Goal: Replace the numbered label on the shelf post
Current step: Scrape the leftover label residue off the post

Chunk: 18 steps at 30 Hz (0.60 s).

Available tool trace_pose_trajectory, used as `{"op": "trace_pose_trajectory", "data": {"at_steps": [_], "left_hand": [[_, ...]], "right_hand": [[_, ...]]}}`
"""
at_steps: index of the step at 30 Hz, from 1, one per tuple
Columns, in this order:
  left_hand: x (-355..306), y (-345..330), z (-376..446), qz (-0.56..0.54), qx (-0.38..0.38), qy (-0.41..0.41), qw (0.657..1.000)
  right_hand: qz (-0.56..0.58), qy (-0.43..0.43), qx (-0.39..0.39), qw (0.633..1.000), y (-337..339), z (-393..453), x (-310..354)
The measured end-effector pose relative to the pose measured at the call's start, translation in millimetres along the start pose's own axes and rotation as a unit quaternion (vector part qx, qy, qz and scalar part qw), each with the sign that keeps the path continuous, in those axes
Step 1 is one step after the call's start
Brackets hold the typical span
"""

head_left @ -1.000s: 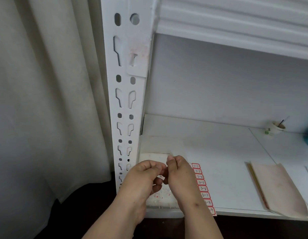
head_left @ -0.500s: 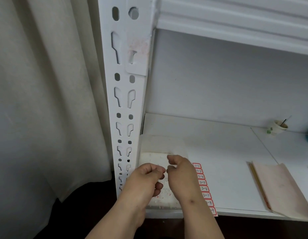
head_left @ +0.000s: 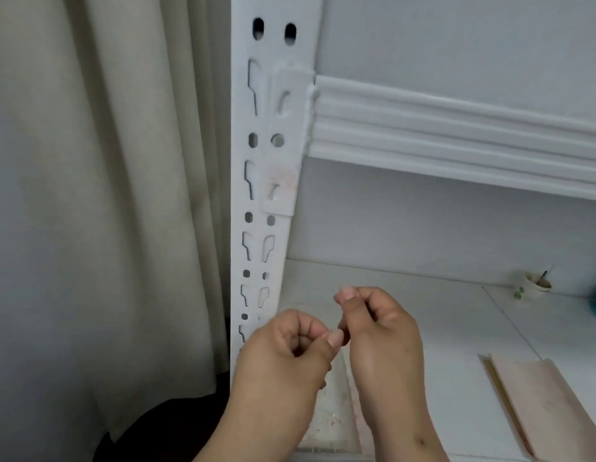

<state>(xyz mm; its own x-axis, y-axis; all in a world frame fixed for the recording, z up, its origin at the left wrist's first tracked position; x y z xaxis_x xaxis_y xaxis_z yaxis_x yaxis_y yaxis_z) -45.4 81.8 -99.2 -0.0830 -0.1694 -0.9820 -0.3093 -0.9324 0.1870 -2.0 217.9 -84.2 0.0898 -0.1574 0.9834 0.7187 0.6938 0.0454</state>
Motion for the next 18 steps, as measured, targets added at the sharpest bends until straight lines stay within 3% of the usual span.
{"op": "trace_pose_trajectory", "data": {"at_steps": [5,7,13,18], "left_hand": [[-86.2,53.0,-23.2,0.011,-0.126,-0.214,0.969],[-101.2,70.4,-24.2,-0.01,-0.174,-0.253,0.952],[-121.6,90.8,-8.1,-0.008,-0.235,-0.264,0.935],[-113.7,83.1,18.2,-0.054,-0.152,-0.225,0.961]], "right_hand": [[0.029,0.142,0.024,0.989,-20.5,-25.5,83.1],[0.032,0.176,0.023,0.984,-33.7,-33.1,99.3],[0.076,0.171,-0.017,0.982,-61.8,-23.0,115.3],[0.084,0.152,-0.029,0.984,-70.0,-13.8,117.9]]}}
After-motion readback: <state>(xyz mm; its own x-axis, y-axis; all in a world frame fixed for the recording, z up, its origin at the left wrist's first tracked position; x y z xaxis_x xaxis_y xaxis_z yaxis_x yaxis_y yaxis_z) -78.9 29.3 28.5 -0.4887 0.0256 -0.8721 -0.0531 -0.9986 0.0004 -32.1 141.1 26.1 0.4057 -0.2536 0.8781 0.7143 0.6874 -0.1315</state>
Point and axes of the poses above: each hand's wrist, its own z-axis towards the middle knuckle, its own y-axis out of the back of the hand, x = y × z, the point moved 8 cm from there along z, towards the middle knuckle, and after that the axes turned 7 degrees about z, right-handed, at the moved point
